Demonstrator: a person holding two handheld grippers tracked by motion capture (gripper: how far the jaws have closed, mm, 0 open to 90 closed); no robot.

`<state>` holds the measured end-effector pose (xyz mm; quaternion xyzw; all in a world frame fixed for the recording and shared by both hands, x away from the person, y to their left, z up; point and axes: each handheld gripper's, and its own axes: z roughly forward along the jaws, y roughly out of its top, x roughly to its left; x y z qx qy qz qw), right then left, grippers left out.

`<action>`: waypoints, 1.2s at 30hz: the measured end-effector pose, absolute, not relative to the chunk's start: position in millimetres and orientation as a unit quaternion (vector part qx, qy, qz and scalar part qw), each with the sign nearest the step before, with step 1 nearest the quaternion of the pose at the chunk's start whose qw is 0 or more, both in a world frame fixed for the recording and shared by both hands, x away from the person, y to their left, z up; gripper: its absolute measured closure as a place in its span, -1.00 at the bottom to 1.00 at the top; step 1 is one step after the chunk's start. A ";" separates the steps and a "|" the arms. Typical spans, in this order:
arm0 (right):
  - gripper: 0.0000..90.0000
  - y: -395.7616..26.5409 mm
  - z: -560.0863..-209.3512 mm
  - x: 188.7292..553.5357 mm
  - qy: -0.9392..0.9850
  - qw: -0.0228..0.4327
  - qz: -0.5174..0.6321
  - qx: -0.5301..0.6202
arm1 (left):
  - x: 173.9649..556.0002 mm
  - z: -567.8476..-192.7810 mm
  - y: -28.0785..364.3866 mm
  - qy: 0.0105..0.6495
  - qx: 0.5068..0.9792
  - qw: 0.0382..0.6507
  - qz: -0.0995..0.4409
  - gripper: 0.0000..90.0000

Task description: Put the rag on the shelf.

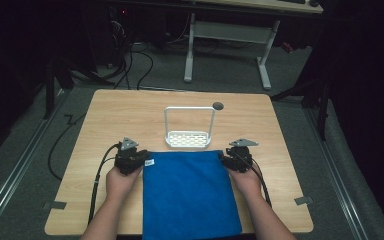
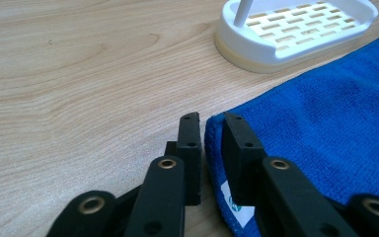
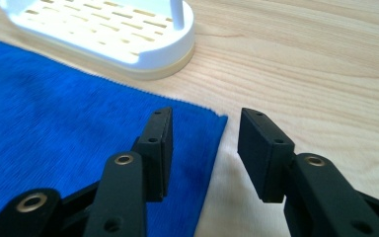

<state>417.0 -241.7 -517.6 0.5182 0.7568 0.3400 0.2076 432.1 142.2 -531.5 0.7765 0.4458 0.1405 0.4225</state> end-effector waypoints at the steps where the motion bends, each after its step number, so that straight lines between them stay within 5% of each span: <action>1: 0.29 -240.9 -518.7 420.5 0.757 0.206 0.339 0.520 | 432.1 -531.6 142.1 0.446 0.777 0.423 0.139 0.79; 10: 0.32 -235.6 -526.2 429.7 0.761 0.209 0.320 0.524 | 432.5 -532.1 140.5 0.443 0.783 0.413 0.141 0.93; 21: 0.94 -226.8 -527.3 424.8 0.780 0.226 0.316 0.491 | 431.2 -531.8 136.5 0.434 0.793 0.401 0.149 0.97; 36: 0.94 -231.3 -501.9 381.4 0.735 0.263 0.429 0.455 | 413.4 -512.5 147.9 0.426 0.758 0.466 0.161 0.98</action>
